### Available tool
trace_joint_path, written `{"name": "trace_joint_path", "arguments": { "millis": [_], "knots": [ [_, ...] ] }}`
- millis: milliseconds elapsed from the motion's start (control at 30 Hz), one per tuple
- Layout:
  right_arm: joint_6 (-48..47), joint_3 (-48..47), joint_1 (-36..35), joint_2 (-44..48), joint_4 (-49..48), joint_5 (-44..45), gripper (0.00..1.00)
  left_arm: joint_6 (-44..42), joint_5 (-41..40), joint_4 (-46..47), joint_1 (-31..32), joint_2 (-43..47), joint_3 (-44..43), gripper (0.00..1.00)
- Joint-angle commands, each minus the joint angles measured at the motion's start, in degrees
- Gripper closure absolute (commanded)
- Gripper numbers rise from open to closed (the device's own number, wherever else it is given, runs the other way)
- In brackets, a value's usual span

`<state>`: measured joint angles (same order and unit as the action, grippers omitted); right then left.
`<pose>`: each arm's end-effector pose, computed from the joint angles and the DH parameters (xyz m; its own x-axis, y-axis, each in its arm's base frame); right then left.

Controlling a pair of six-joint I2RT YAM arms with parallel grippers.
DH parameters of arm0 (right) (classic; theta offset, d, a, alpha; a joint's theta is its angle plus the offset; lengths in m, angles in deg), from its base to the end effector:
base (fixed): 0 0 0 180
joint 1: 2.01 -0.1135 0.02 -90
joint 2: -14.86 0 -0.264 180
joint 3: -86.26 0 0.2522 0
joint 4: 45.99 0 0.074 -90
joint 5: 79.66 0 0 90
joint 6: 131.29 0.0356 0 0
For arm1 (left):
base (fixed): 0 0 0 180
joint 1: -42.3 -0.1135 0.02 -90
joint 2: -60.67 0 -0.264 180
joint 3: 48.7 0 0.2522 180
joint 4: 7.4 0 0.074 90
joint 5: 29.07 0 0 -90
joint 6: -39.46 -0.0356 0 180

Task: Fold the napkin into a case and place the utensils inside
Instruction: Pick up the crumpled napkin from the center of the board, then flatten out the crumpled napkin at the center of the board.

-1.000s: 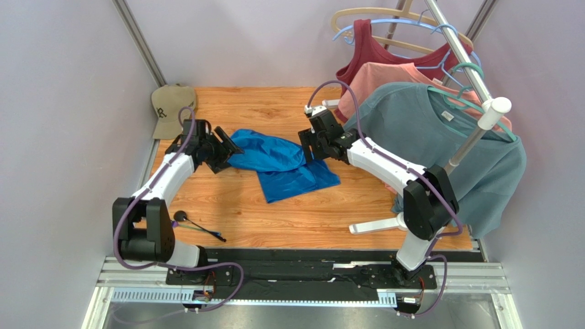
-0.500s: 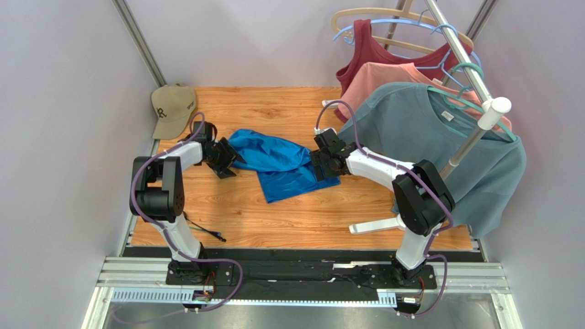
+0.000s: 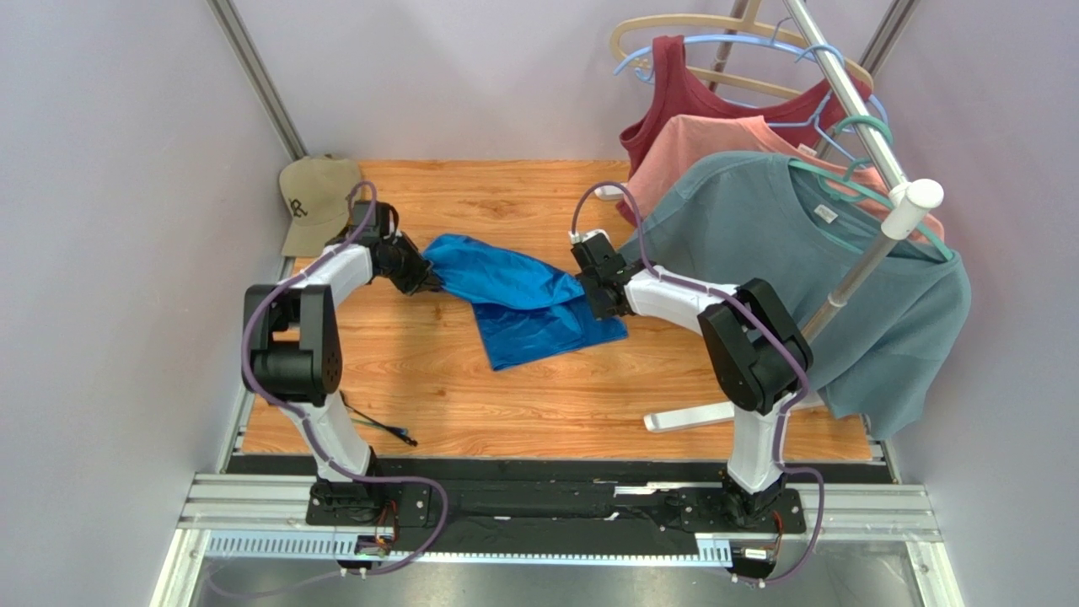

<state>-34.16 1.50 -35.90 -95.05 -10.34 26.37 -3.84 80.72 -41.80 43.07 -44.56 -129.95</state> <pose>0.3300 0.2099 0.1601 -0.7717 -0.3746 -0.5140 -0.3309 0.9266 -0.1786 0.3759 -0.0171 0.1742 -0.7223 -0.6751 -0.1497 -0.4893 0.6519 -0.5793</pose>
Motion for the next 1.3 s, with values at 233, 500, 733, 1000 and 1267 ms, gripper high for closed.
{"name": "trace_joint_path", "arguments": {
  "millis": [233, 500, 733, 1000, 1267],
  "knots": [
    [-1.9, -5.1, -23.9, 21.2, 11.9, 1.1, 1.0, -4.7, -10.0, -14.7, -7.8, 37.2, -8.3, 1.0],
    [2.8, -14.3, -31.2, 27.2, 12.5, -24.3, 1.0, -11.5, -11.4, -16.6, -15.5, 44.2, -22.0, 1.0],
    [8.6, -5.0, -19.2, 31.2, 5.5, -37.3, 1.0, -8.9, -1.6, -6.5, -12.8, 25.6, -28.0, 1.0],
    [12.8, 4.0, -4.8, 27.3, 3.5, -44.7, 1.0, -9.7, -2.7, -1.9, 3.4, -8.8, -47.4, 1.0],
    [8.4, 5.3, 4.0, 14.9, 12.3, -4.8, 0.89, -13.4, -8.6, -12.0, 14.2, -40.7, -85.9, 0.42]
  ]
}}
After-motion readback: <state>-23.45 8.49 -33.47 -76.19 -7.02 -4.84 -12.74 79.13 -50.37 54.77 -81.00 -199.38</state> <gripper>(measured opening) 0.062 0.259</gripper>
